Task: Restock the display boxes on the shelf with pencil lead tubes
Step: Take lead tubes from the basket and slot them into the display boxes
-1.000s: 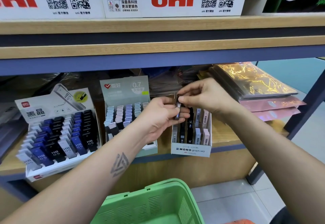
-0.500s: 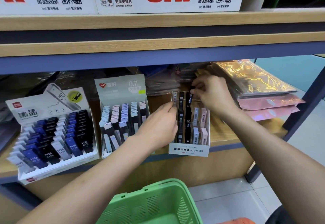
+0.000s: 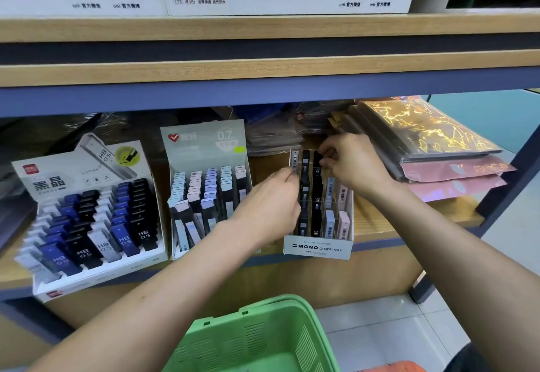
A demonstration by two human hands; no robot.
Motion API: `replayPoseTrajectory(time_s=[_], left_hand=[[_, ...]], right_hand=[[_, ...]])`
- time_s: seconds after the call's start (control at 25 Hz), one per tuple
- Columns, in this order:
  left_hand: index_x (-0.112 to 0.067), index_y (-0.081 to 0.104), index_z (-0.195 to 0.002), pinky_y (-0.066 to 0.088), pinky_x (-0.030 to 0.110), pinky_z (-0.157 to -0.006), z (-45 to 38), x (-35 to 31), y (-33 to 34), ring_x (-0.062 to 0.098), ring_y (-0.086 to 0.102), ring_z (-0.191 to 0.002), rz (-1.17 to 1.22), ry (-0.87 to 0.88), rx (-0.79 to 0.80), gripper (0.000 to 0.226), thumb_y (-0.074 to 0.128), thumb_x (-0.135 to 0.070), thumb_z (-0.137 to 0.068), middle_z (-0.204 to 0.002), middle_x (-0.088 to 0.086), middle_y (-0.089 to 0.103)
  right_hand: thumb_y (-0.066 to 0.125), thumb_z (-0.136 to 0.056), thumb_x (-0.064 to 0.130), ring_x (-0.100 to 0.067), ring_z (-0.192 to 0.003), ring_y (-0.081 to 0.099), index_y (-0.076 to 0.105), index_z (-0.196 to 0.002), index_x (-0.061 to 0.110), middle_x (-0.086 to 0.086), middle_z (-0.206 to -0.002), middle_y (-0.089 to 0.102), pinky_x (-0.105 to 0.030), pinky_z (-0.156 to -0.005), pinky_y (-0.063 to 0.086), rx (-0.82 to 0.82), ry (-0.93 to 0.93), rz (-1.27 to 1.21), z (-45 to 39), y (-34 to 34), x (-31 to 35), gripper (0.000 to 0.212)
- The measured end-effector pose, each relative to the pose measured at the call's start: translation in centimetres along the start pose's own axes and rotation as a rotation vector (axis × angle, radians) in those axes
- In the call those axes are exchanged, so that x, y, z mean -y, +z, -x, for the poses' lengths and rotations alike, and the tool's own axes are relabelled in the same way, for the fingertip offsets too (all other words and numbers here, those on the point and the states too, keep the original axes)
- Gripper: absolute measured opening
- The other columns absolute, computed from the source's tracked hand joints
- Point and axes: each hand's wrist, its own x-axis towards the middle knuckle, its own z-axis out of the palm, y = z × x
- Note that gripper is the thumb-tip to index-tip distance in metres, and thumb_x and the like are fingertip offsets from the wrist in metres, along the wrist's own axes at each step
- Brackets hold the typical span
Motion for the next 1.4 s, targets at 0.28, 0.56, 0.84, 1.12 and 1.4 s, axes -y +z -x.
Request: replayPoseTrajectory(time_s=[0.28, 0.56, 0.84, 1.12, 1.4], left_hand=[[-0.008, 0.049, -0.141, 0.042, 0.034, -0.109, 0.8, -0.2, -1.1, 0.022, 0.046, -0.132, 0.049, 0.004, -0.006, 0.045, 0.048, -0.012, -0.096, -0.145, 0.007, 0.046], [-0.02, 0.033, -0.09, 0.032, 0.032, -0.071, 8.1, 0.0, -2.2, 0.027, 0.055, -0.097, -0.004, -0.102, 0.069, 0.016, 0.047, -0.015, -0.093, -0.094, -0.002, 0.037], [-0.01, 0.051, -0.116, 0.046, 0.043, -0.08, 17.8, 4.1, 4.6, 0.037, 0.061, -0.107, -0.136, -0.248, 0.473, 0.025, 0.05, -0.014, -0.091, -0.118, 0.012, 0.058], [-0.003, 0.049, -0.134, 0.052, 0.039, -0.084, 25.8, 6.9, 15.8, 0.033, 0.063, -0.107, -0.047, -0.413, 0.738, 0.043, 0.054, 0.002, -0.092, -0.122, 0.017, 0.061], [-0.006, 0.049, -0.133, 0.045, 0.043, -0.1, 30.7, 9.2, 25.3, 0.032, 0.048, -0.126, -0.141, -0.307, 0.877, 0.047, 0.058, 0.007, -0.089, -0.131, 0.015, 0.052]], right_hand=[[0.063, -0.093, 0.005, -0.024, -0.099, 0.069, 0.072, -0.114, 0.013, -0.007, -0.108, 0.074, -0.042, -0.088, 0.059, -0.062, -0.04, 0.046, 1.1, -1.2, 1.6, 0.024], [0.063, -0.086, 0.005, -0.007, -0.078, 0.068, 0.077, -0.089, 0.023, 0.008, -0.083, 0.074, -0.024, -0.074, 0.055, 0.202, 0.035, -0.376, 6.4, 0.5, 9.0, 0.023], [0.058, -0.081, 0.001, -0.009, -0.065, 0.065, 0.077, -0.085, 0.018, 0.01, -0.068, 0.067, -0.015, -0.062, 0.048, 0.736, 0.02, -0.234, 13.9, 10.8, 11.2, 0.026], [0.058, -0.087, 0.001, -0.024, -0.109, 0.066, 0.072, -0.111, 0.018, -0.006, -0.117, 0.071, -0.031, -0.09, 0.054, 1.11, 0.013, 0.08, 25.5, 25.1, 7.8, 0.032], [0.065, -0.093, 0.02, -0.033, -0.11, 0.064, 0.054, -0.125, 0.013, -0.01, -0.122, 0.057, -0.039, -0.083, 0.053, 1.209, -0.011, 0.371, 32.1, 29.5, 3.0, 0.035]])
